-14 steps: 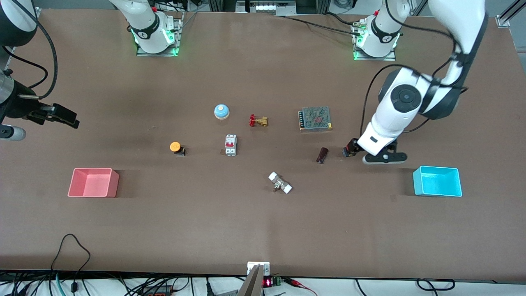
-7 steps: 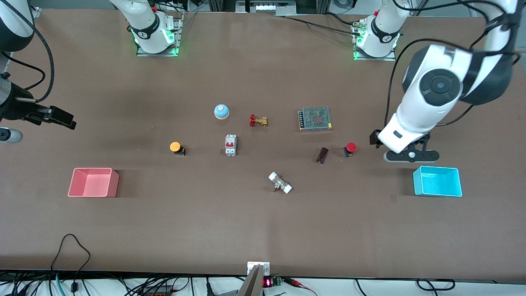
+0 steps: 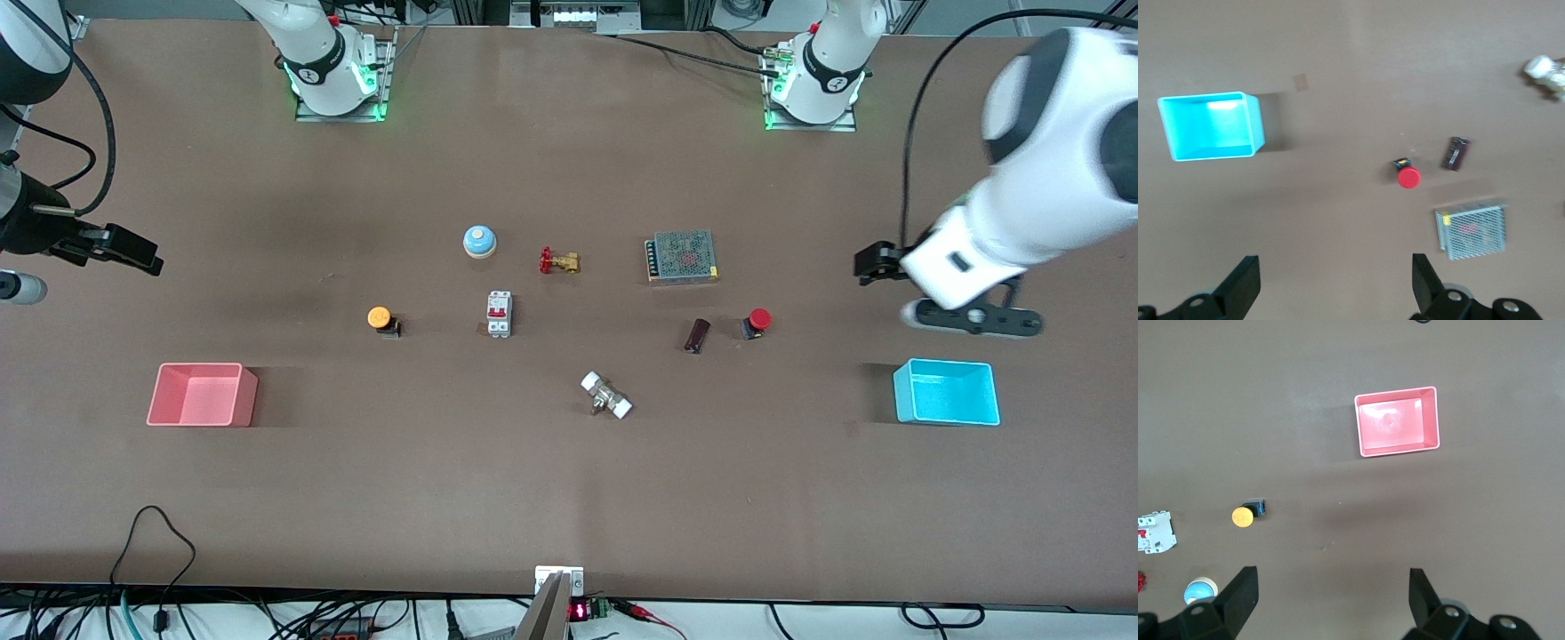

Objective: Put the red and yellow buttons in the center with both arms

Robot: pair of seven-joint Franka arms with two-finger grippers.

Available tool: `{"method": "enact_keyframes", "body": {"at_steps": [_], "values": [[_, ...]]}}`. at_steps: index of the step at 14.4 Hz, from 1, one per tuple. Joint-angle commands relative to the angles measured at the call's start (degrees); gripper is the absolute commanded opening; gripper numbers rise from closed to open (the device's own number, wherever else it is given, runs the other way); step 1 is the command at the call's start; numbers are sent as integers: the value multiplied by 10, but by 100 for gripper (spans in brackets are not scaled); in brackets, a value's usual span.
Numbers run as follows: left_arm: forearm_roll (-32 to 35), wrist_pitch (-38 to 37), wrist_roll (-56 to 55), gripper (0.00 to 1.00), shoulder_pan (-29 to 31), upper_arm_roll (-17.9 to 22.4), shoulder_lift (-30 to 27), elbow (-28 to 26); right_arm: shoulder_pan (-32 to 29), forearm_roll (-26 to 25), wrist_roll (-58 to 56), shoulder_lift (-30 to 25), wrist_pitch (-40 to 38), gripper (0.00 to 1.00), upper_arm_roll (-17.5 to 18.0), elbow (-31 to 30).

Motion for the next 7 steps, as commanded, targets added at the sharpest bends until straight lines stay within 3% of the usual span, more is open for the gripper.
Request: {"method": "enact_keyframes", "body": {"at_steps": [1, 4, 7], "values": [[-39, -6, 96, 100, -23, 83, -46, -21, 7, 0, -6, -8, -10, 100, -8, -2], [-39, 8, 111, 100, -81, 161, -124, -102, 7, 0, -3, -27, -37, 100, -8, -24], [-38, 79, 115, 100, -77, 166, -174, -163, 7, 0, -2, -44, -39, 100, -8, -45]]}}
